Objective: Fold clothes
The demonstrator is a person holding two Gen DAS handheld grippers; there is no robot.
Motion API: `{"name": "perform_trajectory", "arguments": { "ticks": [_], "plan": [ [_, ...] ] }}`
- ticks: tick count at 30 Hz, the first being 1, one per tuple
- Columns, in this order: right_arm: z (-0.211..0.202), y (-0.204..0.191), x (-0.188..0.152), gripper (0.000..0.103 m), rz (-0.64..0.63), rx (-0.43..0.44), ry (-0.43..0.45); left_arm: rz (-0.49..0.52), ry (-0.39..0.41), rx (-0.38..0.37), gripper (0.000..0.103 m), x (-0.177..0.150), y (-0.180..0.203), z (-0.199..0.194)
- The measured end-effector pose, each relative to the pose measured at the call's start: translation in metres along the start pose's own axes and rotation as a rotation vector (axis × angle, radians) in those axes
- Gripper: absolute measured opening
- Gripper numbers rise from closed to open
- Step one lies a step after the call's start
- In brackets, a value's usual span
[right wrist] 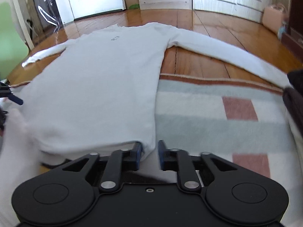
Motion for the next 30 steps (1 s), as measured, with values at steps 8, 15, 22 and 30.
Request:
{"name": "perform_trajectory", "arguments": {
  "ticks": [8,15,22,30],
  "plan": [
    [0.004,-0.003,0.037,0.004,0.089,0.005,0.009,0.021,0.021,-0.034,0.090,0.013,0.001,0.006],
    [-0.011,-0.010,0.015,0.007,0.045,0.005,-0.075,-0.156,-0.040,0.110,0.012,0.001,-0.035,0.002],
    [0.004,-0.010,-0.017,0.010,-0.038,-0.075,-0.072,-0.395,-0.066,0.181,0.026,-0.033,-0.090,-0.016],
    [-0.017,-0.001,-0.020,0.005,-0.053,-0.092,-0.016,-0.713,-0.159,-0.096,0.066,-0.107,-0.107,-0.014]
  ]
}}
Point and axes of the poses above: each gripper's, at about its wrist camera, not at the fingertips, and z roughly the way its jaws point, y to its right, x to its top, the point moved 6 cm from there along z, roughly the way its jaws point, and after that the axes turned 12 degrees about z, right-handed, at the moved point
